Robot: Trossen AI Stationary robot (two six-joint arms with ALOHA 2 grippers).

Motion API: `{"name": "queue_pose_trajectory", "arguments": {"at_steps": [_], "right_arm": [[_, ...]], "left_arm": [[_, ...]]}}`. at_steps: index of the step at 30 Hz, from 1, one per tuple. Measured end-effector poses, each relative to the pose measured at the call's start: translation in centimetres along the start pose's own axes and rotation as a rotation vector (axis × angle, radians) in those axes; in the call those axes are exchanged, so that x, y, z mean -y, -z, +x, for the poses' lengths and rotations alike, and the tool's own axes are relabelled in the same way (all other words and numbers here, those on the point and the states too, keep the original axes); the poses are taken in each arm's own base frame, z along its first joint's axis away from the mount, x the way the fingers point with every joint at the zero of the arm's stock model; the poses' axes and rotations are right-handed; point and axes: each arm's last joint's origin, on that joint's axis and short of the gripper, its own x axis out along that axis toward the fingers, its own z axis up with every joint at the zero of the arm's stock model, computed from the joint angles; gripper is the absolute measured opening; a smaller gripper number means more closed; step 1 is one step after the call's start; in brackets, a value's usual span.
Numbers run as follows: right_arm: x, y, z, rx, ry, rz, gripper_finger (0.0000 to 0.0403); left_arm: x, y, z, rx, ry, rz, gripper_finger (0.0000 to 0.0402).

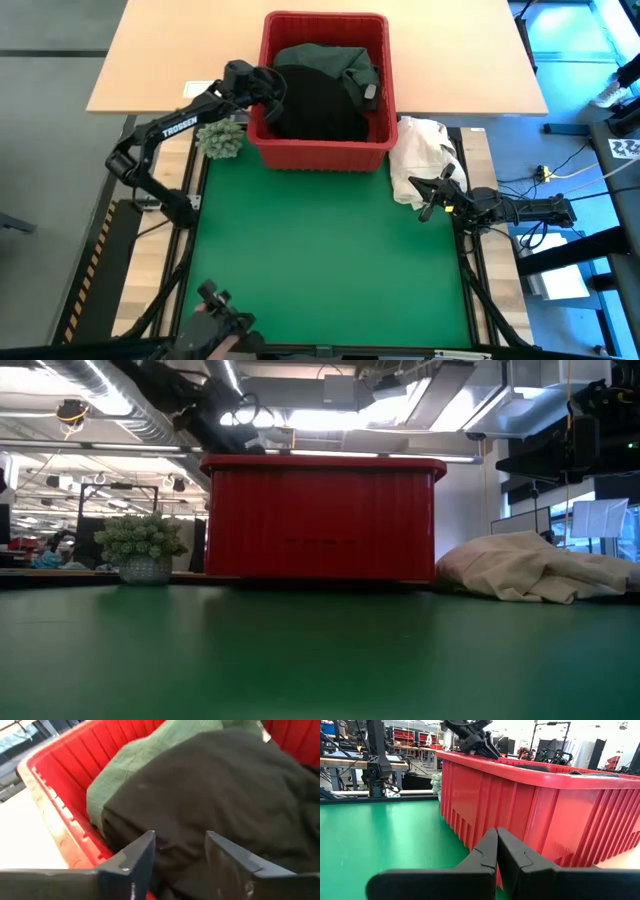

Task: Fold laundry
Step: Fold the black shirt

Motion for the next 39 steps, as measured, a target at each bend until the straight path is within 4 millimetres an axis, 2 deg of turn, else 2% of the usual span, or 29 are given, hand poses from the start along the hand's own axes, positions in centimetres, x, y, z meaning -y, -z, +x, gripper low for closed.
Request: {"name": "queue_pose_trajectory", "arguments": {"at_steps": [4, 10, 18, 21, 26, 33, 36, 39], "right_arm": [[0.0, 0.0, 0.0, 0.000, 0.000, 0.000, 0.0005], [0.0, 0.0, 0.0, 0.000, 0.000, 0.000, 0.0005], [0.0, 0.0, 0.0, 0.000, 0.000, 0.000, 0.0005], [0.0, 0.0, 0.0, 0.000, 0.000, 0.000, 0.0005], [0.0, 0.0, 0.0, 0.000, 0.000, 0.000, 0.0005], [0.0, 0.0, 0.0, 0.000, 0.000, 0.000, 0.0005], [0.0, 0.0, 0.0, 0.000, 0.000, 0.000, 0.0005], [0.0, 0.0, 0.0, 0.000, 0.000, 0.000, 0.0005]], "left_arm": [[-0.1, 0.3, 0.6, -0.012, -0.007, -0.004, 0.0195], [-0.2, -0.4, 0.7, 0.053, 0.005, 0.006, 0.0198], [-1.3, -4.6, -0.7, 0.156, 0.015, 0.025, 0.0198], [-1.6, -6.1, -0.4, 0.164, 0.038, 0.024, 0.0198], [-1.4, -6.6, 2.5, 0.096, 0.130, -0.005, 0.0198], [-1.4, -6.3, 6.8, -0.003, 0.131, -0.011, 0.0197], [-1.7, -6.1, 7.8, -0.040, 0.098, -0.008, 0.0197], [-2.1, -6.4, 7.9, -0.033, 0.083, -0.009, 0.0205]]}}
